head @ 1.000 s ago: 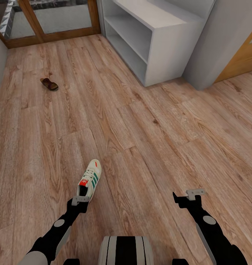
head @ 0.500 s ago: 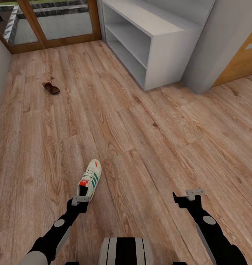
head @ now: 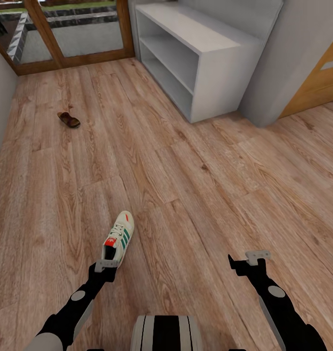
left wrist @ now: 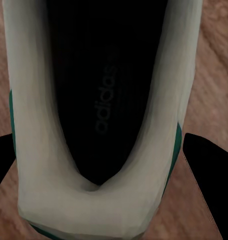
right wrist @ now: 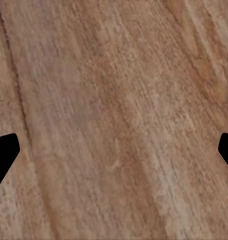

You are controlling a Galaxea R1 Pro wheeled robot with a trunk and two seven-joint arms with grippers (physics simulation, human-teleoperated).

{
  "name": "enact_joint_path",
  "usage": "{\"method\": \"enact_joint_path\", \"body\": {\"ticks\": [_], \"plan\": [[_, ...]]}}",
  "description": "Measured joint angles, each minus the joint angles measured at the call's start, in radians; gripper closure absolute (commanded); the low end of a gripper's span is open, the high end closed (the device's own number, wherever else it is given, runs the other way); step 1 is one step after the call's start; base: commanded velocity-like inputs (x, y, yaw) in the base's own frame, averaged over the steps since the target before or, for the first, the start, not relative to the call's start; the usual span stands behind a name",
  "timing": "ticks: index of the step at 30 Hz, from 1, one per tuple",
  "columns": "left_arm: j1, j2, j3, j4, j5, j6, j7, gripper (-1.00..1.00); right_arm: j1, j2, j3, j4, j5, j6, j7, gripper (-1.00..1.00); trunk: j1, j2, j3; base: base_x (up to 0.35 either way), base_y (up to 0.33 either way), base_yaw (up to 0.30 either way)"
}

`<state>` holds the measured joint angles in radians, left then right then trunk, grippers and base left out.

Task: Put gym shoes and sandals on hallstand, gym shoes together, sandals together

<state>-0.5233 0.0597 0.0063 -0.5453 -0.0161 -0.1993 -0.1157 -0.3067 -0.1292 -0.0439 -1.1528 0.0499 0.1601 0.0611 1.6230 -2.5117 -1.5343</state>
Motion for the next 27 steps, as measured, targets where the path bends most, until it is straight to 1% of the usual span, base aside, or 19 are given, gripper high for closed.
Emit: {"method": "enact_joint_path", "body": {"ticks": [17,27], "plan": [[-0.001,0.000,0.002,0.000,0.000,0.000,0.000,1.00,0.000,0.000,0.000,0.002,0.001,0.000,0.000,-1.00,-0.008,0.004,0.066,0.000,0.000,0.000],[-0.001,0.004,0.004,0.000,0.006,0.000,0.001,1.00,0.000,0.000,0.000,0.001,0.000,0.000,0.000,-1.00,-0.012,0.006,0.105,0.000,0.000,0.000]]}}
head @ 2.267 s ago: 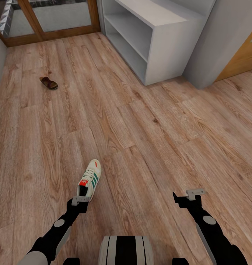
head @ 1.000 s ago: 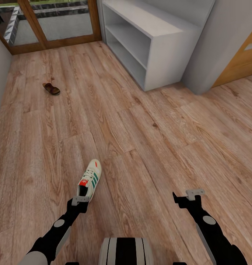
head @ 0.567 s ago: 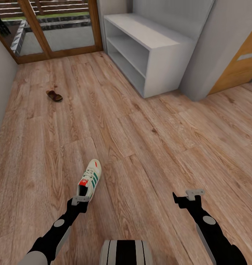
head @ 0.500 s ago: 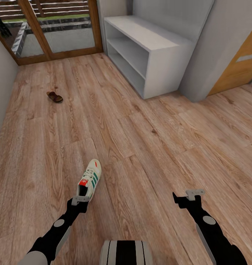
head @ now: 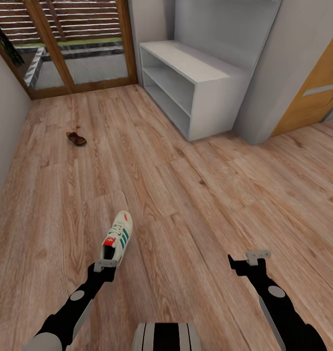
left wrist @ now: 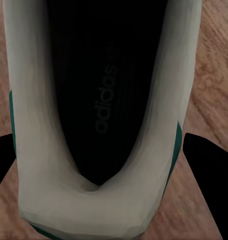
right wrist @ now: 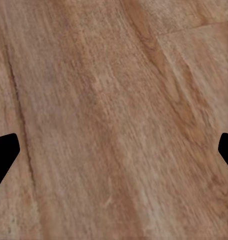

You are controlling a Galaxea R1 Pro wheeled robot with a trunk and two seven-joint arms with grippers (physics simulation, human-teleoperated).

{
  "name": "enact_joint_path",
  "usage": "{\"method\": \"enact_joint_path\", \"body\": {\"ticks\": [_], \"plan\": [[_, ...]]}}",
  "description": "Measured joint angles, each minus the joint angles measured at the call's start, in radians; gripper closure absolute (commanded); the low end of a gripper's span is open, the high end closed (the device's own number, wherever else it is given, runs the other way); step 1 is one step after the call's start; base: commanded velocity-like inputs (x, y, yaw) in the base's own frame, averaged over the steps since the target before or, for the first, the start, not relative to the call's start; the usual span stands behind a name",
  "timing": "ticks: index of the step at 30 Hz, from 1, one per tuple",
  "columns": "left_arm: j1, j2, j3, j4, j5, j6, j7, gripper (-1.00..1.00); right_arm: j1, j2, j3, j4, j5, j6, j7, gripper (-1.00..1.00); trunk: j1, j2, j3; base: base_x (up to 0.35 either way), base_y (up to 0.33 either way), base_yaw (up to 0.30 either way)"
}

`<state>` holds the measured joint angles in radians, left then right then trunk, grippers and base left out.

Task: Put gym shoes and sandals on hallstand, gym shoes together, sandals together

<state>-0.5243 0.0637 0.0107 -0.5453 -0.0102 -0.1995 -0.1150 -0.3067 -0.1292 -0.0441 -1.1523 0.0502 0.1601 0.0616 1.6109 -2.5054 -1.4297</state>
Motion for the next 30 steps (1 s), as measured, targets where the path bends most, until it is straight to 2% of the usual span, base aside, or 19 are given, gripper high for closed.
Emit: {"method": "enact_joint_path", "body": {"ticks": [12,18,24,30], "plan": [[0.004,0.010,0.005,0.002,-0.002,0.009,0.008,1.00,0.001,0.000,-0.001,-0.017,0.001,-0.001,0.000,-1.00,-0.005,0.003,0.056,0.000,0.000,0.000],[0.006,0.011,0.015,0.007,0.004,0.005,0.045,1.00,0.001,0.000,-0.001,-0.015,0.001,-0.003,0.000,-1.00,-0.008,0.004,0.088,0.000,0.000,0.000],[0.042,0.008,0.033,0.010,0.010,0.002,0.064,1.00,0.002,-0.001,-0.001,-0.012,0.001,-0.003,0.000,-1.00,-0.011,0.006,0.121,0.000,0.000,0.000],[0.075,0.004,0.052,0.015,0.012,0.000,0.067,1.00,0.002,-0.001,-0.001,0.012,0.009,-0.008,-0.003,-1.00,-0.034,0.047,0.149,0.000,0.000,0.000]]}}
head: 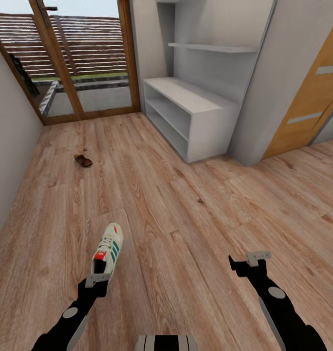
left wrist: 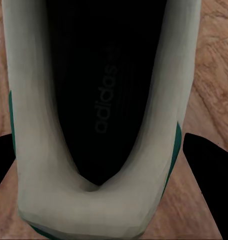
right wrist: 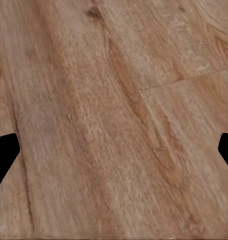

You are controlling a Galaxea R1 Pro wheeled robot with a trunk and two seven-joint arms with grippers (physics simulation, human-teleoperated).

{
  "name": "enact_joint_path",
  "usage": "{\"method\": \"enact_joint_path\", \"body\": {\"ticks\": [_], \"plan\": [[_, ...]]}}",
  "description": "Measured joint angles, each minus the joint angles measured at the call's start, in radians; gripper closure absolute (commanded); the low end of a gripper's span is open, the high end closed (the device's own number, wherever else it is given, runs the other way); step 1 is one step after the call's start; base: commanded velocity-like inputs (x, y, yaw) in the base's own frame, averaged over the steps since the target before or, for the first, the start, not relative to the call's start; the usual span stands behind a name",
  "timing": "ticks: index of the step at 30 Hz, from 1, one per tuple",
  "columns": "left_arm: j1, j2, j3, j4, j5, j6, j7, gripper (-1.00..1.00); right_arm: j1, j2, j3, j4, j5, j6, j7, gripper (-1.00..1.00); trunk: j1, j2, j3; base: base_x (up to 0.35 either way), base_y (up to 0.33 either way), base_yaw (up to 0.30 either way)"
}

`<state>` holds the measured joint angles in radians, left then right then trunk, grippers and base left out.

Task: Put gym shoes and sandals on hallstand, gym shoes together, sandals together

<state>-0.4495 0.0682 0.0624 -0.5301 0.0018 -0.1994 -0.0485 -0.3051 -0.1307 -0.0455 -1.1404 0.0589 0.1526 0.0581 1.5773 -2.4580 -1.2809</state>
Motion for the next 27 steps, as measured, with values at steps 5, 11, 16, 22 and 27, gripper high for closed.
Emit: {"method": "enact_joint_path", "body": {"ticks": [5,11,16,22,27], "plan": [[0.016,0.000,0.014,-0.005,0.002,-0.001,0.000,1.00,0.002,0.000,0.000,0.051,0.010,-0.020,-0.002,-1.00,-0.019,0.035,0.024,0.000,0.000,0.000],[0.025,-0.002,0.032,0.001,0.001,-0.031,0.000,1.00,0.022,0.001,0.001,0.199,0.012,-0.101,-0.005,-1.00,-0.042,0.077,0.052,0.000,0.000,0.000],[0.030,-0.004,0.035,0.006,0.000,-0.051,-0.001,1.00,0.033,0.001,0.001,0.381,0.010,-0.380,-0.005,-1.00,-0.061,0.112,0.075,0.000,0.000,0.000],[0.071,-0.006,0.033,0.005,-0.004,-0.054,-0.002,1.00,0.038,-0.002,0.001,0.620,0.009,-0.553,-0.005,-1.00,-0.084,0.154,0.104,0.000,0.000,0.000],[0.071,-0.007,0.032,0.004,-0.007,-0.055,-0.002,1.00,0.038,0.001,0.001,0.624,0.010,-0.554,-0.005,-1.00,-0.088,0.161,0.115,0.000,0.000,0.000]]}}
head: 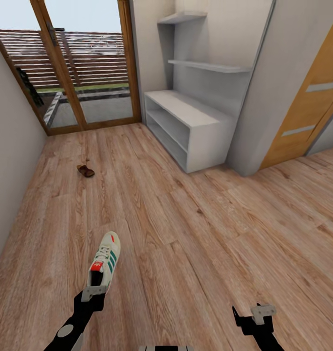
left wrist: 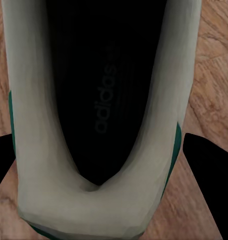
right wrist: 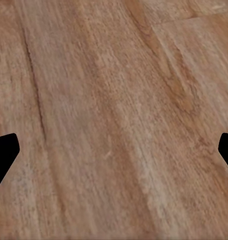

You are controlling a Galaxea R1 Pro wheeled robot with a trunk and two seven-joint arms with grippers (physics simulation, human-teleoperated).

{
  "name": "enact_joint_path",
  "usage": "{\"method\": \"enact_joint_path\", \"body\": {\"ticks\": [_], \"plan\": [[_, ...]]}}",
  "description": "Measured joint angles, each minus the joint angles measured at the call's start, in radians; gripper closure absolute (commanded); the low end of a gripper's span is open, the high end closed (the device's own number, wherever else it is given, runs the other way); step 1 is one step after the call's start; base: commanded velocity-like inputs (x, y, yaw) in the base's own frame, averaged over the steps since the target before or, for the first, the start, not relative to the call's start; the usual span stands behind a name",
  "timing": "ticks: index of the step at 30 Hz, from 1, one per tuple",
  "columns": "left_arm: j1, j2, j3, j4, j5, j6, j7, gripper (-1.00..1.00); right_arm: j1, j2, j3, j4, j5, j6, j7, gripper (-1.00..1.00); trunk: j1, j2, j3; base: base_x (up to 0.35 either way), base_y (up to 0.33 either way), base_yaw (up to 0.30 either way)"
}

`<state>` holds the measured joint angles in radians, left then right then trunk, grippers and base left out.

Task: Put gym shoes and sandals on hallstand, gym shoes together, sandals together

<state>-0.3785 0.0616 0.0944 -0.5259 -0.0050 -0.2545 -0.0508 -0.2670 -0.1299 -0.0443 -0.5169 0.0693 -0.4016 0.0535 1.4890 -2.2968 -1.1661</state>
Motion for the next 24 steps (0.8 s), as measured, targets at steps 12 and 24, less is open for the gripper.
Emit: {"method": "enact_joint_path", "body": {"ticks": [12,24], "plan": [[0.000,-0.002,0.000,-0.001,0.000,0.000,0.000,1.00,0.001,0.003,0.001,0.021,-0.001,0.000,0.000,-1.00,0.000,0.000,0.019,0.003,0.000,0.000],[0.000,-0.003,-0.001,-0.001,0.006,0.000,-0.006,1.00,0.000,0.004,0.001,0.028,-0.001,0.000,0.001,-1.00,-0.001,0.000,0.027,0.253,0.000,0.000]]}}
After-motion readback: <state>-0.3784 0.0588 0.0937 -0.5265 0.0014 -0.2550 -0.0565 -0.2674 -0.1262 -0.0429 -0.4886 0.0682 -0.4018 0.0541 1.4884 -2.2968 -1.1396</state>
